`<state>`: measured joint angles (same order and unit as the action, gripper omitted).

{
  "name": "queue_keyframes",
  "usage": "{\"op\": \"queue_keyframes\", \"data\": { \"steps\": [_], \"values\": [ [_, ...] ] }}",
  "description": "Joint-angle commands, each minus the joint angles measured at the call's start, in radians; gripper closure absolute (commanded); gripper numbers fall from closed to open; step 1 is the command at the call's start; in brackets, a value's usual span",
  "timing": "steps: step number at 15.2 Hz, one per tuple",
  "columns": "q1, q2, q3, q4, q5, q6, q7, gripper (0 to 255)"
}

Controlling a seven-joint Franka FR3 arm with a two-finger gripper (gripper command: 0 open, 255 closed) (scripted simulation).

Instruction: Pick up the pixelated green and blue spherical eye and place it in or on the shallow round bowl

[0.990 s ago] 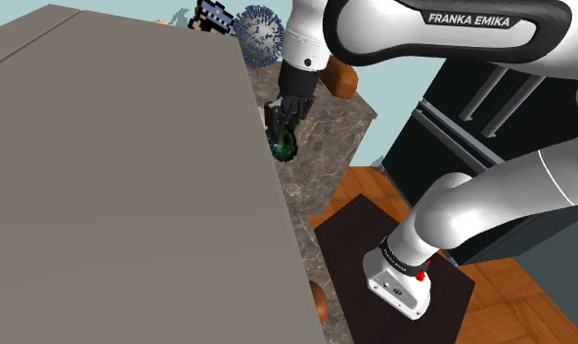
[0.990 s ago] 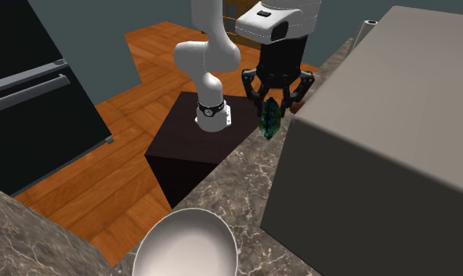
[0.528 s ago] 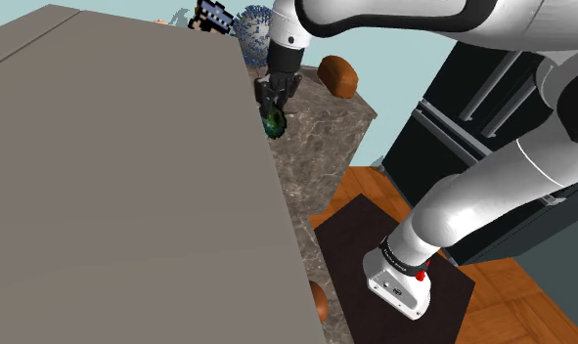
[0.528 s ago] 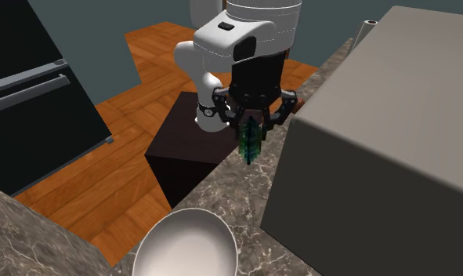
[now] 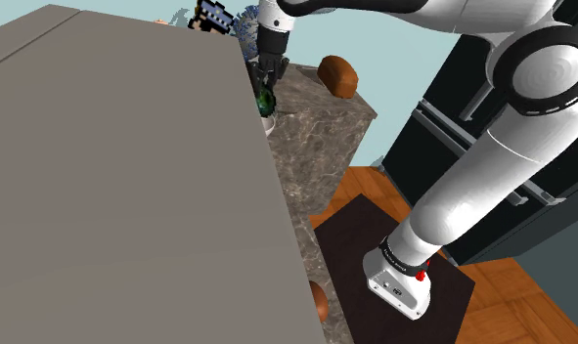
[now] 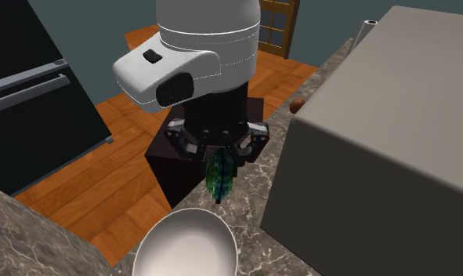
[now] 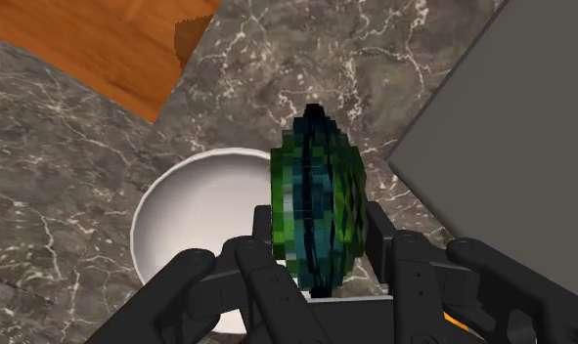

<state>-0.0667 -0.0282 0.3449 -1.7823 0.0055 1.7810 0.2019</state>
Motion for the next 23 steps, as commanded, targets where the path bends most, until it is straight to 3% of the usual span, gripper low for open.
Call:
{"op": "queue_keyframes", "data": {
  "steps": [1,8,23],
  "values": [
    [-0.01,0.072,-0.009,0.093,-0.024,-0.024,-0.015,255],
    [-0.017,0.328,-0.038,0.438,-0.098,-0.125,-0.061,255],
    [-0.029,0.315,-0.042,0.217,-0.096,0.083,-0.058,255]
  ]
}}
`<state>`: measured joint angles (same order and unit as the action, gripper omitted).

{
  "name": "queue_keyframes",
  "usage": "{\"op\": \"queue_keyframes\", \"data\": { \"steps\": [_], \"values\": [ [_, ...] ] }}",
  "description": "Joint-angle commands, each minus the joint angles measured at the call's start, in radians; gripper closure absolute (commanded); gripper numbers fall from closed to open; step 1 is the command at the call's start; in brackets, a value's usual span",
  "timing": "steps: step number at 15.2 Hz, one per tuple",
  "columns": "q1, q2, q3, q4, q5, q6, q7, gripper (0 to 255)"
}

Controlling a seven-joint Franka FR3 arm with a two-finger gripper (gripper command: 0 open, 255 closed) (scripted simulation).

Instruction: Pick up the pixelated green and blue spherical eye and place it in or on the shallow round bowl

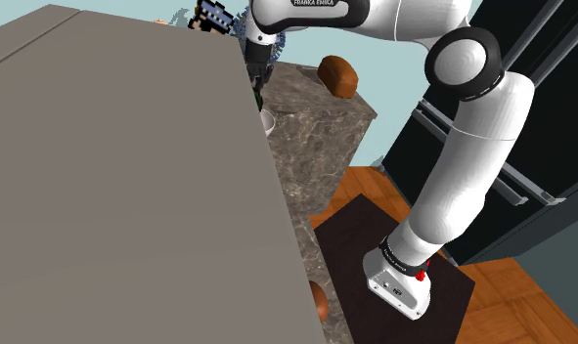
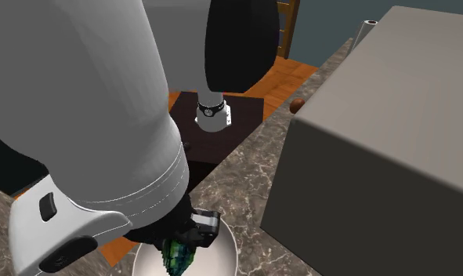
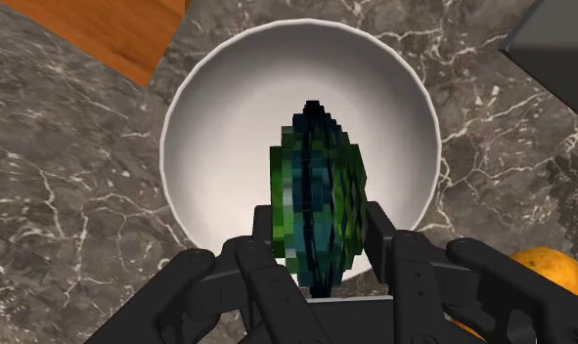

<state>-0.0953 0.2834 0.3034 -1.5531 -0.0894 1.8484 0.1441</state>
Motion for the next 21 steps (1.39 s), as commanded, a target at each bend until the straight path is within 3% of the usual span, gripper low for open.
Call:
{"op": "queue_keyframes", "data": {
  "steps": [1,11,12,17,21],
  "values": [
    [-0.001,0.004,-0.001,-0.024,-0.002,0.029,0.001,255],
    [-0.001,0.007,-0.002,-0.046,-0.003,0.054,0.002,255],
    [-0.001,0.007,-0.002,-0.046,-0.003,0.054,0.002,0],
    [-0.001,0.007,-0.002,-0.046,-0.003,0.054,0.002,0],
    [0.002,-0.004,0.001,0.066,0.002,-0.068,-0.003,0]
  ]
}}
